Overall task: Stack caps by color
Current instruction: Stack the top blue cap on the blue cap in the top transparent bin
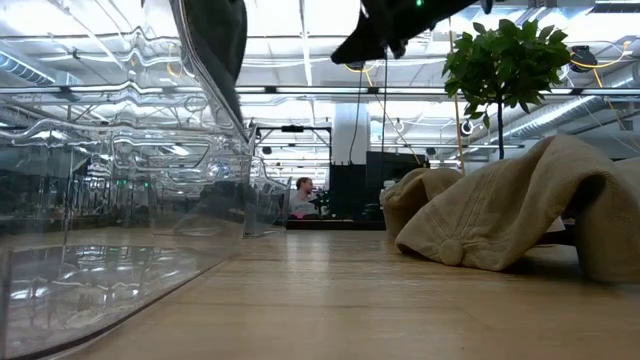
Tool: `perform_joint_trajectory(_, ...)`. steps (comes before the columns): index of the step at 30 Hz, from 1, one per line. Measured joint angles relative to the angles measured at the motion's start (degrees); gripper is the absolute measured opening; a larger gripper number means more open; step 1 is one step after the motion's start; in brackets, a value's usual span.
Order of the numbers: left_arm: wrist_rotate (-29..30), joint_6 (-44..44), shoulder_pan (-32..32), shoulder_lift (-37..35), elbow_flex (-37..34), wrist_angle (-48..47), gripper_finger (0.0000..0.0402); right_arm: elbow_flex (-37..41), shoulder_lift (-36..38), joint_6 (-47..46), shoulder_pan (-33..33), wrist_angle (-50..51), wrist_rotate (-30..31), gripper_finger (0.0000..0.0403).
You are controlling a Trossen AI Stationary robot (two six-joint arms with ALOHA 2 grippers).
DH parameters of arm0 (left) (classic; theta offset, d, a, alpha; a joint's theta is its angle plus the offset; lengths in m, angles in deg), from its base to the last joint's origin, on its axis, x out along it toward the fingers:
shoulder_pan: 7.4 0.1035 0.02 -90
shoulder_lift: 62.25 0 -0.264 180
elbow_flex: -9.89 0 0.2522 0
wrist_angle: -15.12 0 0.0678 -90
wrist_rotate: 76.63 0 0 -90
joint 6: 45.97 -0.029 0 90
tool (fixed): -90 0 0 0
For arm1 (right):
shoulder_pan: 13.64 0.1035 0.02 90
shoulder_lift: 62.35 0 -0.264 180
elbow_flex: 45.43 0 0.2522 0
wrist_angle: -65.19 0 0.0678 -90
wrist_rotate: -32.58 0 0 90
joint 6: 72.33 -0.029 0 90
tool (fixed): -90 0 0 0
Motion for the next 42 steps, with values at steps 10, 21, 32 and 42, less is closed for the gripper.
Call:
perform_joint_trajectory(10,1.06,-12.51,-6.11,7.13,0.79,-0.17,0.0007,8.25,-0.02,-3.80,-6.40,-7.68,-8.80,0.0071)
perform_joint_trajectory(21,0.32,-43.03,-20.00,8.18,2.84,-3.71,0.0004,16.94,0.00,-3.97,-8.77,-24.35,-14.95,0.0060)
perform_joint_trajectory(32,5.58,-50.92,-24.27,13.82,17.80,-17.60,0.0003,16.99,-3.98,-23.58,-9.82,-32.78,-51.34,0.0114)
perform_joint_trajectory(42,5.65,-53.98,-27.13,17.51,24.94,-19.66,0.0003,16.58,-9.26,-26.20,-8.80,-40.77,-53.08,0.0276)
